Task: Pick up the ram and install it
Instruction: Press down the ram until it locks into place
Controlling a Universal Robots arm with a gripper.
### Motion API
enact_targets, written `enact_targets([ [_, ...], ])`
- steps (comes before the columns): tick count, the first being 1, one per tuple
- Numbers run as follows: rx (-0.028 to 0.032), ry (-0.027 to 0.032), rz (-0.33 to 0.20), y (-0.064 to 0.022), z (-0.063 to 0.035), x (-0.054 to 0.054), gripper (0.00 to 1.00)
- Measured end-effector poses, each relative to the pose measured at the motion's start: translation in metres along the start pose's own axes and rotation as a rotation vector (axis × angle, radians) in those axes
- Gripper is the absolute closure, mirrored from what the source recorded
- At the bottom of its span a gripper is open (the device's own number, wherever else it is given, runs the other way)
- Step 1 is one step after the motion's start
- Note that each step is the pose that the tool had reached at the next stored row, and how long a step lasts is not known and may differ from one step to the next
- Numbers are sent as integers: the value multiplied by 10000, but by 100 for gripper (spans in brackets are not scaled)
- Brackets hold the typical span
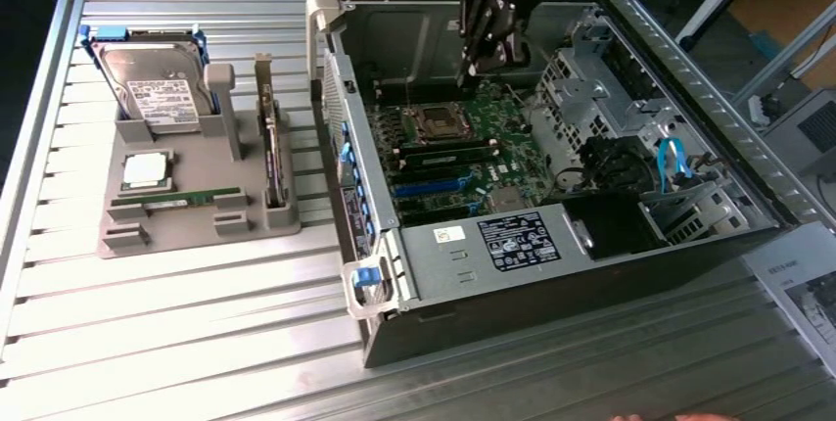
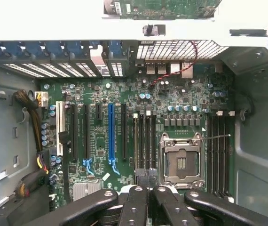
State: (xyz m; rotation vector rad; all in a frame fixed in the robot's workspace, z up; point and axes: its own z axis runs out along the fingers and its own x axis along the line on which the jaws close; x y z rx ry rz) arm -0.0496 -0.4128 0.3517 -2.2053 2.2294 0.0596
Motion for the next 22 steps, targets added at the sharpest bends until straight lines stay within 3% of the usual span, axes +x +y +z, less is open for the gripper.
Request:
enact_targets([
  [7, -1, 1, 0, 1, -83, -2, 90],
  [22, 0, 0, 3, 1, -88, -3, 90],
])
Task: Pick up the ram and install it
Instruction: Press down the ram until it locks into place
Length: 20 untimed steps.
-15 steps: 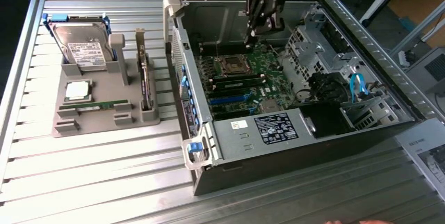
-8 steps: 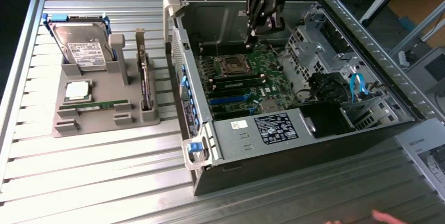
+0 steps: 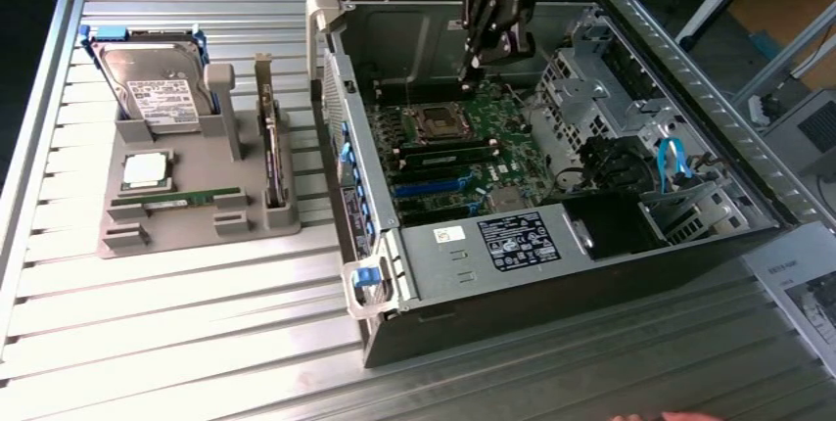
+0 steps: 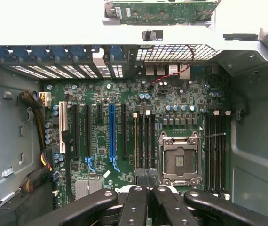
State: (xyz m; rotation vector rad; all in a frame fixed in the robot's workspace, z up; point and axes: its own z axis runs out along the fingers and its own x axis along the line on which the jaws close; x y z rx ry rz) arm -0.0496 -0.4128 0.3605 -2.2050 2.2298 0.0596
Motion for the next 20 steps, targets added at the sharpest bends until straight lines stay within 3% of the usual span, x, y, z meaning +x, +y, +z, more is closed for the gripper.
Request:
enact_targets([
  [11, 32, -25, 1083, 0, 2, 0, 90],
  [20, 77, -59, 2550, 0, 4, 0, 90],
])
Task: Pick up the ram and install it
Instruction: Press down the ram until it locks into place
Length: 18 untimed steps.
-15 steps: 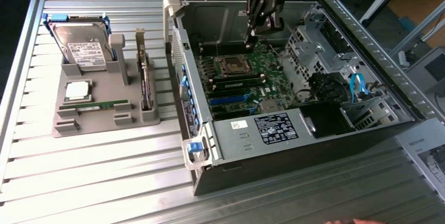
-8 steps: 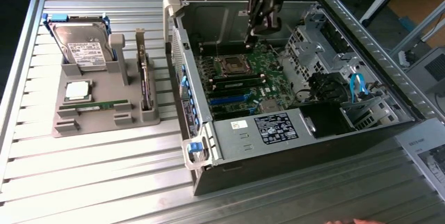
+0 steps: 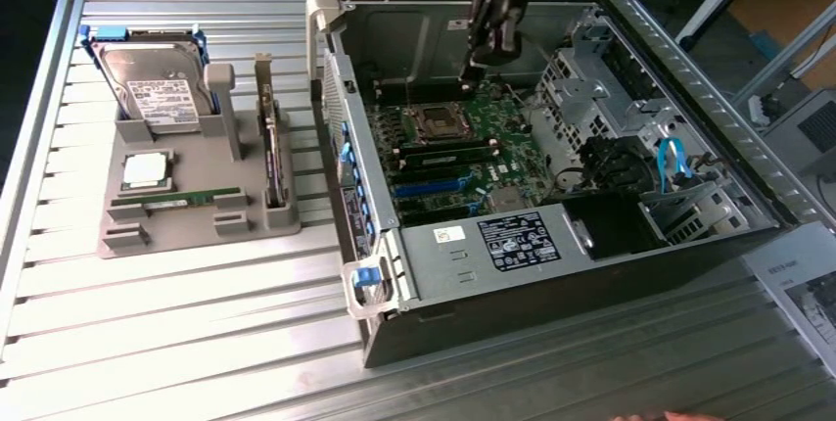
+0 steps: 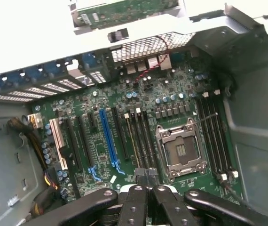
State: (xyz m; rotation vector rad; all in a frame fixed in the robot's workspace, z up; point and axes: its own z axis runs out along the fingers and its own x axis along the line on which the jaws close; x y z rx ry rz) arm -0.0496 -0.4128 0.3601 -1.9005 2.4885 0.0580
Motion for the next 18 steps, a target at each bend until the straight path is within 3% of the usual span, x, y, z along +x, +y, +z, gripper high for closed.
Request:
enact_targets([
  [10, 51, -39, 1671, 0, 1, 0, 90],
  [13, 78, -61, 2579, 0, 2, 0, 90],
  [18, 103, -80, 3393, 0, 3, 0, 90],
])
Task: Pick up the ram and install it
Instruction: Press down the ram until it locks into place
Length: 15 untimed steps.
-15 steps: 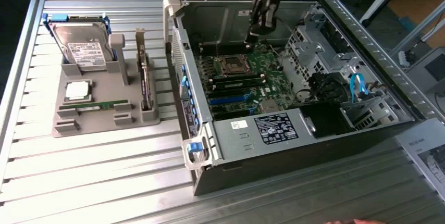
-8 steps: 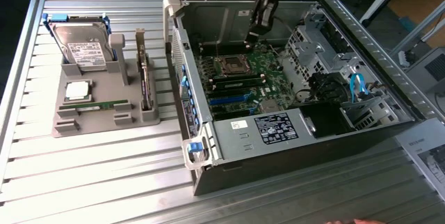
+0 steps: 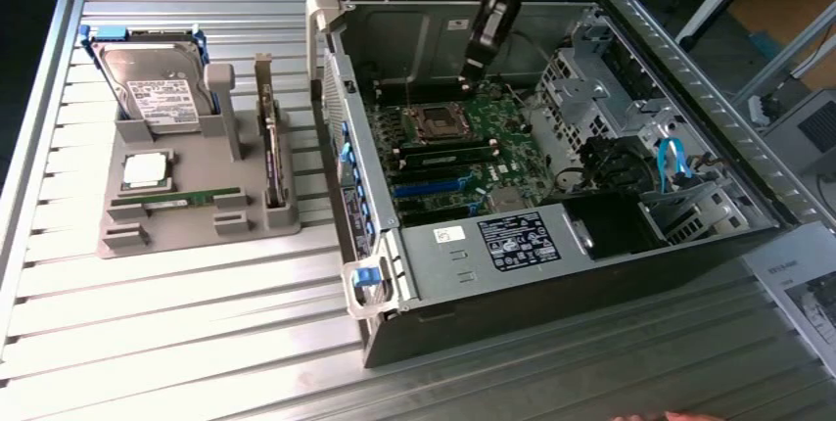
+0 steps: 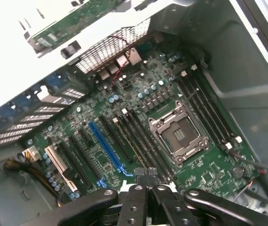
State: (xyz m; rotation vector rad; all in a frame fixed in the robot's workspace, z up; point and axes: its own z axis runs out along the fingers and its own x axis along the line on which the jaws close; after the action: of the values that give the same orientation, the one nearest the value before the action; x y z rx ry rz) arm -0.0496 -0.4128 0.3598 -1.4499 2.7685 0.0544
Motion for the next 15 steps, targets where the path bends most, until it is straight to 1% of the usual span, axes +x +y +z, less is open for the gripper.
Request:
enact_targets([
  [1, 5, -4, 155, 0, 0, 0, 90],
  [2, 14, -11, 442, 0, 1, 0, 90],
  [15, 79, -59, 2566, 0, 4, 0, 90],
])
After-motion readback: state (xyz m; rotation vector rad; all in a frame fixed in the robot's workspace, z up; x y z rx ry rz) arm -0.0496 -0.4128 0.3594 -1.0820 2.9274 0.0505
